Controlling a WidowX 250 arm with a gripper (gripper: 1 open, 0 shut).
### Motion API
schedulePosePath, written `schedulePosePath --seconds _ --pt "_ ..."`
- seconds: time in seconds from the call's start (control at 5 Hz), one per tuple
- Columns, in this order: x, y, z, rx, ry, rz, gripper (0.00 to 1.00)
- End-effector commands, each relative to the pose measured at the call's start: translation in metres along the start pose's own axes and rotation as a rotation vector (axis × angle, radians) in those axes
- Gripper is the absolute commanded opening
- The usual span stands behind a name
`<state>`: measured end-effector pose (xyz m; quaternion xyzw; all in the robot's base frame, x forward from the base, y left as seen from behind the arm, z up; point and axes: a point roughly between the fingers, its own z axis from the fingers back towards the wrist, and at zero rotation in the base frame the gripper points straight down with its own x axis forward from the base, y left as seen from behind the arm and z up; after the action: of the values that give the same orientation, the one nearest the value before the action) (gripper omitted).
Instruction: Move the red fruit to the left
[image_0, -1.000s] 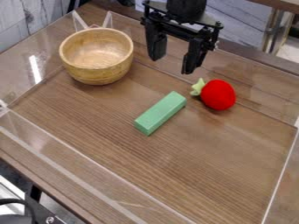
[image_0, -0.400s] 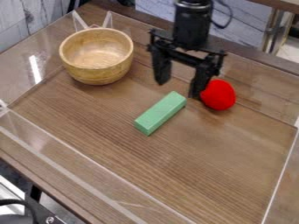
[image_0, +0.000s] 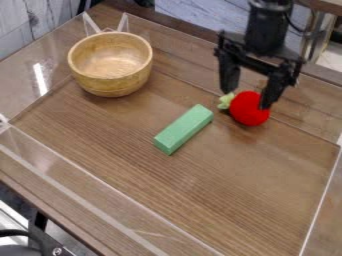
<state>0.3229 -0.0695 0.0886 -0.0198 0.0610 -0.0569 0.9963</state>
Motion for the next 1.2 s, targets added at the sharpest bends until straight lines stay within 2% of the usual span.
schedulePosePath --seconds 0.0,0.2,0.4,0.8,1.0 --pt "0.027 -0.002 0.002 0.001 -0.066 -0.004 1.00" --pt "0.035 0.005 -0.028 -0.003 -0.058 0.097 1.00" --pt "0.044 0.012 -0.049 0.003 -0.057 0.166 1.00" --pt "0.058 0.006 -0.050 0.007 -0.072 0.210 1.00" --pt "0.060 0.003 -0.050 0.006 -0.078 0.231 0.00"
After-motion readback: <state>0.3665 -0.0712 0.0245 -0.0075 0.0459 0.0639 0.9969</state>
